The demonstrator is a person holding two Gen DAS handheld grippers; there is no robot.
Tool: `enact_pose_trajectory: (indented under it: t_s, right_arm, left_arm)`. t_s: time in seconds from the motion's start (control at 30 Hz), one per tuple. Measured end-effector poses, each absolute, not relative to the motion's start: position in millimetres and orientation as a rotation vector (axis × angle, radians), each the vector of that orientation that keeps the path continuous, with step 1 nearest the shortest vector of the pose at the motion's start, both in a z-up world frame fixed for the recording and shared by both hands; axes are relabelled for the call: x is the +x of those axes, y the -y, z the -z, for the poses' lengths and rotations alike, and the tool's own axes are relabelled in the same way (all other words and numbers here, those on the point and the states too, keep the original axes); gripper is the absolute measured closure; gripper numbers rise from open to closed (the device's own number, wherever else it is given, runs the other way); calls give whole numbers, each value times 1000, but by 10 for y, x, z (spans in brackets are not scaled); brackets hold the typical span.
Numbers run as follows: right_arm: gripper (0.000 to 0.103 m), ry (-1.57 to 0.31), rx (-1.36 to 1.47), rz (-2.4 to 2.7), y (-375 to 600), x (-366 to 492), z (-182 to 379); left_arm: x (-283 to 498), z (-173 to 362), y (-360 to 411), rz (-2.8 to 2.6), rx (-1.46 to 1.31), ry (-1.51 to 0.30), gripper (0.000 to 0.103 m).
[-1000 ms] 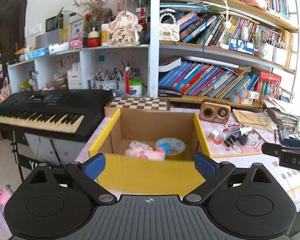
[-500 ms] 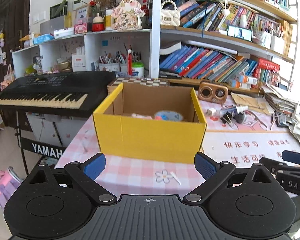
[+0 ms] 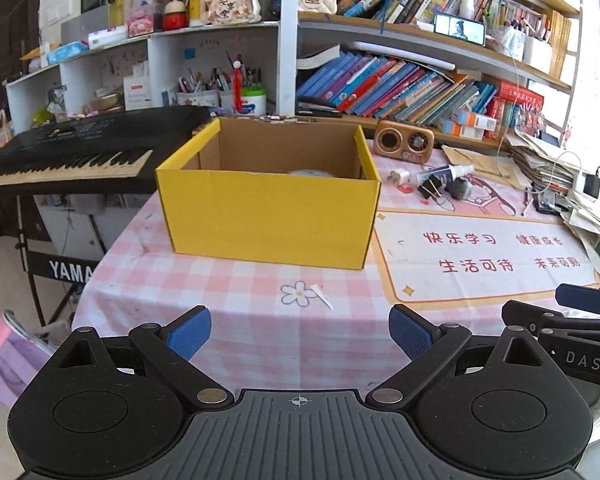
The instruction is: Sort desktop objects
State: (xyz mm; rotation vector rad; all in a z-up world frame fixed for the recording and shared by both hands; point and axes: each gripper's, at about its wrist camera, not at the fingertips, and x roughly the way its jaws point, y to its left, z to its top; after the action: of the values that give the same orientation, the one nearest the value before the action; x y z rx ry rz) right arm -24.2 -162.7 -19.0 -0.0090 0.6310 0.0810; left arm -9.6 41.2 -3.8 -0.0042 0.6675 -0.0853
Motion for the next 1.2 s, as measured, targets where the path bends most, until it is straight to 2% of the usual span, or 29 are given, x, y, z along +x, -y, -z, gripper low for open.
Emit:
enact_pose_trajectory:
  t_s: [0.43,1.2]
  right_arm:
    - [30,-656,2,-9,1847,-320,222]
    - [28,-696,73,140,2490,-215,288]
  left_arm:
    - [-23,116,-123,182,15,-706,6]
    - [339,175,605,336,78,-740,6]
